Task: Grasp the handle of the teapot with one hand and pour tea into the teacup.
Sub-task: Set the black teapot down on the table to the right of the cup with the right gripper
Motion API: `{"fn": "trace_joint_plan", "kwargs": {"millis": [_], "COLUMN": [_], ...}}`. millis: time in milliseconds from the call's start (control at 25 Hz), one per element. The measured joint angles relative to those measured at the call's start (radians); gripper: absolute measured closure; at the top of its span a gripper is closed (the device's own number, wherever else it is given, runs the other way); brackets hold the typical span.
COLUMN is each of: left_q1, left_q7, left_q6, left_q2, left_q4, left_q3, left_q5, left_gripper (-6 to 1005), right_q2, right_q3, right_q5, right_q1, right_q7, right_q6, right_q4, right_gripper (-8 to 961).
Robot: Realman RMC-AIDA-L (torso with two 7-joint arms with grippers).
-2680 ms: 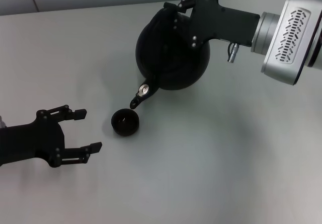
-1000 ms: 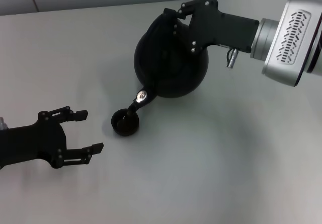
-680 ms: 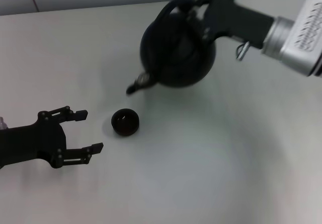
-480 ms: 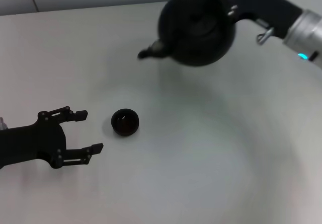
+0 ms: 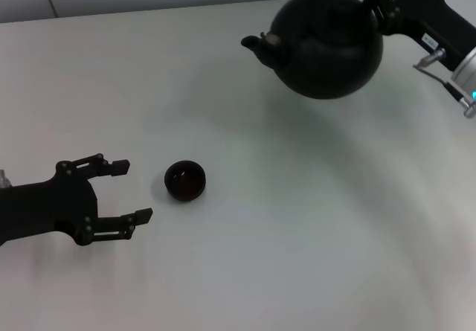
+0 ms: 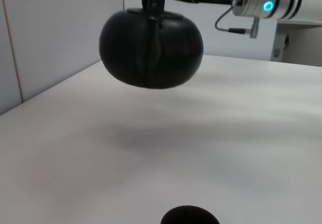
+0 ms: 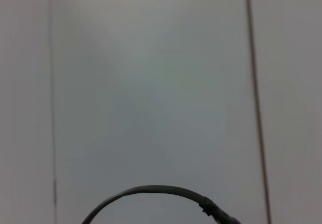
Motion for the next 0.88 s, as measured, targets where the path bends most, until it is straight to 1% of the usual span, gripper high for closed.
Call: {"fn": "trace_joint_plan", "kwargs": {"millis": [280,480,800,880], "left_q1": [-0.002,-0.004,-0.007,-0.007], "left_q7": [0.010,0.010,0.011,0.011], "left_q6": [0.000,0.000,-0.001,-0.001], "left_q2": [0.000,0.000,-0.002,-0.002], "left_q4": [0.001,0.001,0.000,0.000], "left_q3": [-0.001,0.001,0.005,0.006], "left_q5": [0.000,0.000,0.001,0.001], "left_gripper": [137,136,136,136], "right_q2": [-0.001,-0.001,-0.002,-0.001], "right_q3": [0.015,0.015,0.016,0.016], "right_q5": [0.001,0.002,0.000,0.000], "right_q1": [-0.033,-0.039,-0.036,-0.034], "right_q7": [0.001,-0.007,-0.009,-0.009], "right_q6": [0.047,0.076,0.082,0.109], "right_q4": [0.012,0.021,0.028,0.030], "right_gripper": [871,871,870,871]}}
